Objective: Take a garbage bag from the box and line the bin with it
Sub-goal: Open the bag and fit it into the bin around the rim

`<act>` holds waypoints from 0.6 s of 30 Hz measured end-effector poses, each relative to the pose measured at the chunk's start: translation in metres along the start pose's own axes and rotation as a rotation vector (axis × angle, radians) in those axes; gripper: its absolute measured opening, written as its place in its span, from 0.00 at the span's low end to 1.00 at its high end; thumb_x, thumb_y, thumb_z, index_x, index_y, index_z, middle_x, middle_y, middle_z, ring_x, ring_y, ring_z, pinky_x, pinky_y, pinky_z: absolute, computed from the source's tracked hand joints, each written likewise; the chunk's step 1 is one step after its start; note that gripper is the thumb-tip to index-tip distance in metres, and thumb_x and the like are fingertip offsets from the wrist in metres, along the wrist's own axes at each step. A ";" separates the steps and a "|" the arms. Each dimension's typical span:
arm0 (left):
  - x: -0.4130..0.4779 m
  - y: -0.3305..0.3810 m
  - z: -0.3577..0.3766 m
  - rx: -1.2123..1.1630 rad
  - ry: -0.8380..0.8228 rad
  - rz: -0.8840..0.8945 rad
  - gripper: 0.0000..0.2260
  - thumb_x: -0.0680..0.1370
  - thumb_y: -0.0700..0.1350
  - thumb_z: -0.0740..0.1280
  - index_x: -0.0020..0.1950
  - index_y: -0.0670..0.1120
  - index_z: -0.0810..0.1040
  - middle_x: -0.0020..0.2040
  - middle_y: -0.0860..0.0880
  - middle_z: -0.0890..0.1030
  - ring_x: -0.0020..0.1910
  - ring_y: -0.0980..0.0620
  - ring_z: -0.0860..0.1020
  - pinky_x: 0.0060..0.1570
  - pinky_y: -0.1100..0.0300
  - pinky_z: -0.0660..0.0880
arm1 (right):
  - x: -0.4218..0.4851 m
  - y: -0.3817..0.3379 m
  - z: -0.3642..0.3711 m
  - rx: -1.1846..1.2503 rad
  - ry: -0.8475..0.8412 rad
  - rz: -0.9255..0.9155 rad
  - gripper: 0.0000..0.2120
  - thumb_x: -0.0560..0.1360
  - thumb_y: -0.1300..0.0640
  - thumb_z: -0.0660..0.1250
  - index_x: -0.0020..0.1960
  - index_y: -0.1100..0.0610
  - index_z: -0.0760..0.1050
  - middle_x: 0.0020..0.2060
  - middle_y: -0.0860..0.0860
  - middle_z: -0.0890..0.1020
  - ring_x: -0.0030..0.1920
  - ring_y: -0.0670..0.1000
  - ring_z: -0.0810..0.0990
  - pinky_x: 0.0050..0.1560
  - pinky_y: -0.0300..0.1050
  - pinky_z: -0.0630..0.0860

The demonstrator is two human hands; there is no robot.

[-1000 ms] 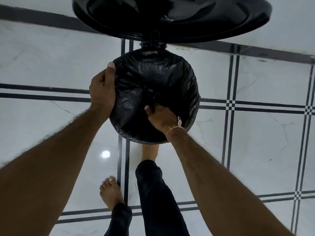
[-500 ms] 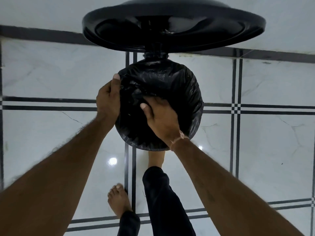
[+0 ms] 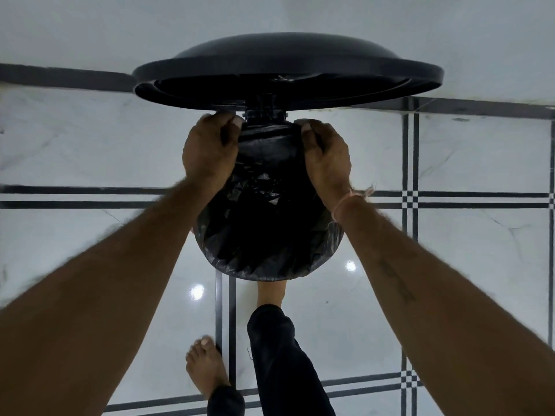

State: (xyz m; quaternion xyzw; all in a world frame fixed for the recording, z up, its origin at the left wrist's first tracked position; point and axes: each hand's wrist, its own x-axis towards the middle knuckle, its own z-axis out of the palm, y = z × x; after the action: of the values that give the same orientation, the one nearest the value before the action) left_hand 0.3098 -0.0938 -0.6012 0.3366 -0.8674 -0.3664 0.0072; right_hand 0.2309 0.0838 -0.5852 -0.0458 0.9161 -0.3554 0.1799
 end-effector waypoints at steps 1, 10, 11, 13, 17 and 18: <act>0.002 -0.003 0.000 0.049 -0.022 -0.001 0.17 0.85 0.56 0.58 0.60 0.49 0.83 0.58 0.44 0.83 0.57 0.42 0.80 0.51 0.54 0.72 | 0.004 -0.003 0.001 -0.016 -0.011 0.038 0.20 0.81 0.41 0.56 0.62 0.44 0.82 0.60 0.47 0.85 0.63 0.54 0.80 0.65 0.57 0.76; 0.010 -0.007 -0.015 -0.135 -0.224 -0.150 0.19 0.83 0.61 0.61 0.45 0.46 0.75 0.38 0.52 0.74 0.41 0.50 0.73 0.45 0.55 0.68 | 0.024 -0.005 -0.008 0.104 -0.164 0.176 0.19 0.80 0.40 0.62 0.38 0.52 0.75 0.33 0.45 0.79 0.38 0.50 0.77 0.47 0.48 0.75; 0.012 -0.007 -0.018 -0.230 -0.233 -0.183 0.18 0.82 0.60 0.63 0.44 0.47 0.76 0.38 0.52 0.75 0.41 0.51 0.74 0.45 0.55 0.70 | 0.027 -0.004 -0.012 0.183 -0.194 0.202 0.20 0.79 0.41 0.65 0.36 0.53 0.74 0.31 0.46 0.78 0.35 0.50 0.76 0.44 0.48 0.75; 0.012 -0.010 -0.023 -0.483 -0.225 -0.300 0.14 0.81 0.57 0.68 0.45 0.48 0.81 0.42 0.52 0.81 0.44 0.52 0.79 0.50 0.55 0.76 | 0.030 -0.001 -0.022 0.340 -0.237 0.271 0.19 0.80 0.46 0.69 0.34 0.54 0.75 0.31 0.51 0.77 0.32 0.51 0.76 0.40 0.47 0.75; 0.000 -0.021 -0.029 -0.594 -0.267 -0.322 0.12 0.81 0.53 0.70 0.41 0.47 0.80 0.36 0.53 0.81 0.38 0.55 0.80 0.45 0.59 0.77 | 0.022 0.013 -0.037 0.414 -0.236 0.309 0.16 0.81 0.50 0.70 0.39 0.58 0.75 0.35 0.56 0.76 0.36 0.54 0.77 0.42 0.47 0.77; -0.002 -0.023 -0.030 -0.582 -0.255 -0.307 0.13 0.81 0.52 0.70 0.40 0.46 0.79 0.34 0.53 0.79 0.35 0.56 0.79 0.42 0.60 0.76 | 0.020 0.015 -0.038 0.426 -0.245 0.310 0.16 0.82 0.50 0.69 0.40 0.58 0.75 0.35 0.56 0.76 0.35 0.54 0.77 0.41 0.46 0.78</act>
State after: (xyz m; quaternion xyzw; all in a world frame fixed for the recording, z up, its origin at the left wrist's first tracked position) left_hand 0.3327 -0.1230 -0.5932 0.3986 -0.6598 -0.6341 -0.0606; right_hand 0.1991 0.1148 -0.5759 0.0907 0.7884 -0.5000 0.3468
